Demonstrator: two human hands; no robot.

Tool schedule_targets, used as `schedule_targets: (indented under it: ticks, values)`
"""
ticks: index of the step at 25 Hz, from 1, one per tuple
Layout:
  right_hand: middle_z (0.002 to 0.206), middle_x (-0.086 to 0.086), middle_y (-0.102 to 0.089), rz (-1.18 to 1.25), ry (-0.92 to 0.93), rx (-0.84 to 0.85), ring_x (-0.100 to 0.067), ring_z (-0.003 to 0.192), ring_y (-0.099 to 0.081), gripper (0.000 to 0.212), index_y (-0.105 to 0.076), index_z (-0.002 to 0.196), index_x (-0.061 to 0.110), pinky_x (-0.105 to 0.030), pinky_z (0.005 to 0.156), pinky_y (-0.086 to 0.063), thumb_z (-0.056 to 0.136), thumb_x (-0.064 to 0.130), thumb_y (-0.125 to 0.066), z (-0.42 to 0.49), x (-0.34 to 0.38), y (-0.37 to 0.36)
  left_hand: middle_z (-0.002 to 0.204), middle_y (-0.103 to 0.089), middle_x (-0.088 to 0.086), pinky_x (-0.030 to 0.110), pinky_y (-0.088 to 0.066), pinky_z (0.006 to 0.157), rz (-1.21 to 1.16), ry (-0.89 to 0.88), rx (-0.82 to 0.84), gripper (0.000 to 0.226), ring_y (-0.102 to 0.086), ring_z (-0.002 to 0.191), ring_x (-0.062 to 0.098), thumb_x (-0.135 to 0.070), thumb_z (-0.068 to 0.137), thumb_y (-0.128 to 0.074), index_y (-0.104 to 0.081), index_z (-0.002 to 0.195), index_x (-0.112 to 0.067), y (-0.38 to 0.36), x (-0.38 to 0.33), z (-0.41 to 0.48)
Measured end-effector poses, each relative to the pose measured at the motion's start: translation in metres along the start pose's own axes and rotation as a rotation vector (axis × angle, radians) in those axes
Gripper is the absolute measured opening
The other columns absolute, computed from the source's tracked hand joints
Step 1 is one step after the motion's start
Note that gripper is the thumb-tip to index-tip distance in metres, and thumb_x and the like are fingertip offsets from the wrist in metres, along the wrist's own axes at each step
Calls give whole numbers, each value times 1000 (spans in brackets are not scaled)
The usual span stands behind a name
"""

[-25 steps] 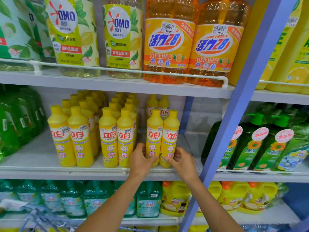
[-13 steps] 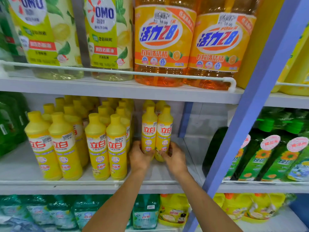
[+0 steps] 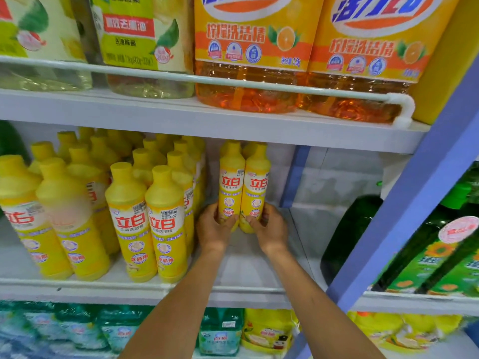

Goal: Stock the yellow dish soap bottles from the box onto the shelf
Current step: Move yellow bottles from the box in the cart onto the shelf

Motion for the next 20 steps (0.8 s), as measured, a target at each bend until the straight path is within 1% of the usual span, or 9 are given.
schedule_targets:
  ticks: [2,5,6,9,12,14,17,20]
  values:
    - [107,1,-76,-7,1,-6,-15,93,-71,34,-69,112,22,-33,84,-59,81,27,-83,3,1,0,106,-75,3,44,-59,89,11,4,-32,43,-71,94,18,-15,71,-89,-68,108,-16,1,-3,2]
    - [103,3,-75,-47,-11,-19,-12,87,-69,32,-69,110,21,-18,71,-51,82,27,-82,6,5,1,98,-72,3,37,-59,84,-25,7,-51,41,-70,89,19,-10,69,-90,-64,100,-15,1,-8,4]
    - [102,3,-75,-47,-10,-24,-11,86,-69,31,-69,109,21,-17,70,-50,81,28,-83,7,6,1,98,-71,4,34,-58,81,-40,7,-54,41,-69,88,19,-9,68,-90,-63,98,-15,1,-7,6]
    - [102,5,-75,-15,-18,-33,-10,88,-70,33,-69,110,23,-23,77,-55,81,29,-84,6,2,-2,99,-71,4,23,-51,74,-33,-3,-64,42,-67,87,17,-10,68,-91,-61,97,-16,0,-6,7]
    - [101,8,-74,-3,-14,-33,-7,87,-70,34,-69,112,24,-21,77,-55,81,30,-83,6,-1,-2,98,-68,-1,14,-47,68,-24,0,-63,42,-66,87,14,-13,69,-91,-60,97,-17,-1,-2,7]
    - [104,7,-75,7,-8,-39,-7,89,-71,35,-69,112,23,-22,79,-56,81,31,-83,7,-4,-4,100,-69,-2,16,-48,71,-21,-1,-54,43,-66,89,14,-15,70,-91,-61,100,-16,-1,0,8]
    - [106,6,-76,14,-9,-52,-9,93,-71,39,-69,114,21,-27,85,-58,80,33,-84,7,-7,-6,105,-72,3,21,-52,76,-29,11,-38,45,-70,92,16,-15,71,-90,-64,107,-11,-2,4,9]
    - [107,5,-76,14,-8,-59,-10,95,-71,39,-69,115,22,-27,86,-57,80,32,-83,6,-7,-6,108,-72,2,23,-53,79,-24,20,-32,47,-69,94,15,-18,71,-90,-64,110,-12,-3,7,8]
Point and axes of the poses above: each hand's wrist, its own z-axis towards the middle knuckle, its own y-axis out of the back of the hand, x = y × z, the point moved 6 cm from there along z, towards the middle knuckle
